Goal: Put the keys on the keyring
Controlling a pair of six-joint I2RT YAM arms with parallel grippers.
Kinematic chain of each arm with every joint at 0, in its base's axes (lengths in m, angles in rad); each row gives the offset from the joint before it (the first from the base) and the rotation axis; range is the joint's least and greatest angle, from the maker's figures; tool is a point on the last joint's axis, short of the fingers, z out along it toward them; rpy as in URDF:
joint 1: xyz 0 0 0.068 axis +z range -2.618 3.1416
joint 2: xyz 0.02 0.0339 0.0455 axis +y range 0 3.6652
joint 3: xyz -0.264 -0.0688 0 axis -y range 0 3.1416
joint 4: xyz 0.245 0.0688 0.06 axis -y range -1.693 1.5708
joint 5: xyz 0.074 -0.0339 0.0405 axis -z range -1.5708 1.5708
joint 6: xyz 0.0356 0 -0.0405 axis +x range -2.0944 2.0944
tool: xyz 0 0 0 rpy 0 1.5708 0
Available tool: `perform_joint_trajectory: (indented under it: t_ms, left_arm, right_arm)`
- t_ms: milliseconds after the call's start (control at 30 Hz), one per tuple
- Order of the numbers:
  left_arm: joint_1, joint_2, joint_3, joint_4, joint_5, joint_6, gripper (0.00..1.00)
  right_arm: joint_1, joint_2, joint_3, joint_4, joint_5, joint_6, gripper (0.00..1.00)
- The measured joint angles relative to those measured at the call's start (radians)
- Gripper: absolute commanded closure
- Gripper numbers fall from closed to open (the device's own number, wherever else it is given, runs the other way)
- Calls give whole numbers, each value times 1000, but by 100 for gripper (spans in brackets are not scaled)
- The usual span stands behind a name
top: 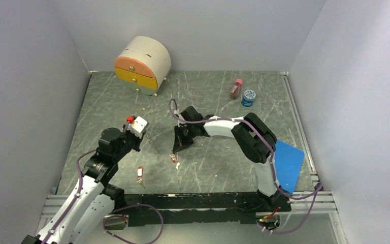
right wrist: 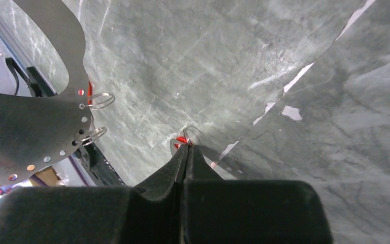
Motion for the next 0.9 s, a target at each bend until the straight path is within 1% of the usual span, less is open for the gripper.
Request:
perform_joint_trajectory:
  t_ms: [133,233,333,500,667,900]
  left_arm:
    - [0,1,0,0,9,5,97]
    - [0,13,2,1,29,9,97]
    - [0,42,12,1,57,17,97]
    - [0,84,15,33,118,42,97]
    - [0,156,19,110,216,52,97]
    - [-24,265,27,250,333,34,98]
  right_arm:
    - [-17,-8,11,-18,-4,-84,100]
    - [-36,-45,10,-40,0,-146,100]
    - [-61,-138,-8,-53,30,-212,100]
    - [-104,-334,-43,-44,121,-306,100]
    - [-172,-472,-111,-12,176,-376,100]
    - [-265,-564,-198,-10,171,-425,100]
